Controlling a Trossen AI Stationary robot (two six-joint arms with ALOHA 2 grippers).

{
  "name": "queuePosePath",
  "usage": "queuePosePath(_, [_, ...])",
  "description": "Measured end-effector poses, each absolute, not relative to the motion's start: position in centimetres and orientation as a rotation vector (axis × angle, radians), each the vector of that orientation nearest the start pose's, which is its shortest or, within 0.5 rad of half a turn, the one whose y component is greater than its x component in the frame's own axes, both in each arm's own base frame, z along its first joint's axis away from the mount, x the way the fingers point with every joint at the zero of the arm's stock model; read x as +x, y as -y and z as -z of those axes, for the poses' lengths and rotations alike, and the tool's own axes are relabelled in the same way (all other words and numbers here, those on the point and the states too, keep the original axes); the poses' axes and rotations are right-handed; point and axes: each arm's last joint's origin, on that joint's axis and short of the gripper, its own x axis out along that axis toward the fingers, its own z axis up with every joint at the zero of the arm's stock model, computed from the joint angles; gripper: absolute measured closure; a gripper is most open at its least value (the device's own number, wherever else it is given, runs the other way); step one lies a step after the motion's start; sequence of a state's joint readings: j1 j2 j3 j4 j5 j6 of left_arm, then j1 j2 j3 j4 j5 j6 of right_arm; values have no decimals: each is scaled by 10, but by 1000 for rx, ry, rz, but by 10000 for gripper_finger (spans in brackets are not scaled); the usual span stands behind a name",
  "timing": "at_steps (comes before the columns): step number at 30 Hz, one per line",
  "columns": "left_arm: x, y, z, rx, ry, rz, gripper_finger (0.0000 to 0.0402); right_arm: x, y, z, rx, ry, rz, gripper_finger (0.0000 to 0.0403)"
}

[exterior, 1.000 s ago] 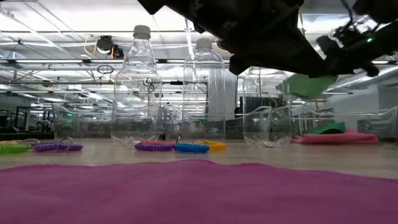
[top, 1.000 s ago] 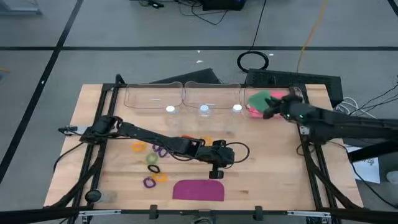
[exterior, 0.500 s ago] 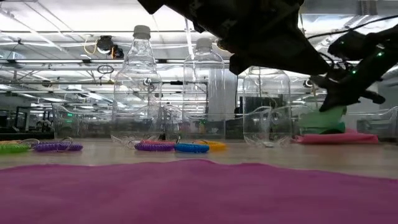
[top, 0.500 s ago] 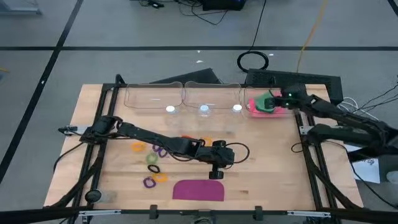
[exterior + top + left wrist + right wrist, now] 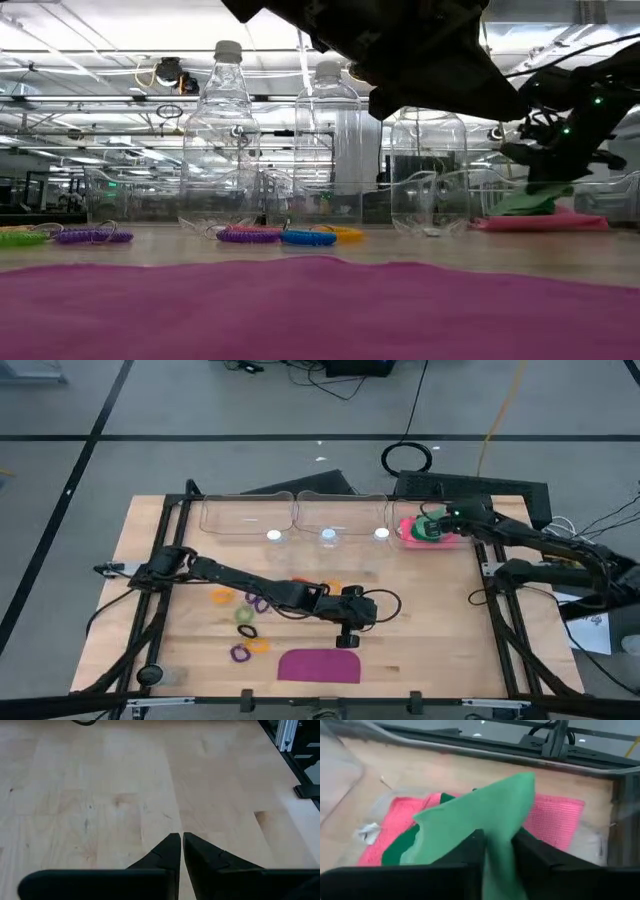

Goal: Pick & Place Sports Items
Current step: Put the light green microfiber towel into the right transparent bin, then fold the violet microfiber towel

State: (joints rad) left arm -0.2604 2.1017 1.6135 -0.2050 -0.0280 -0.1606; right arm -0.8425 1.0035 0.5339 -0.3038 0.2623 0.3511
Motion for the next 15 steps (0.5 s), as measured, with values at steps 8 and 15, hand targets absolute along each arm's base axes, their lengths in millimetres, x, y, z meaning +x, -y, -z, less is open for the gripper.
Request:
queuePosePath(8, [457, 121, -207, -54, -704, 167, 380, 121, 147, -212, 403, -580, 1136, 206])
queuePosePath(15, [457, 121, -207, -54, -704, 167, 380, 119, 134, -241, 316, -357, 1082, 146])
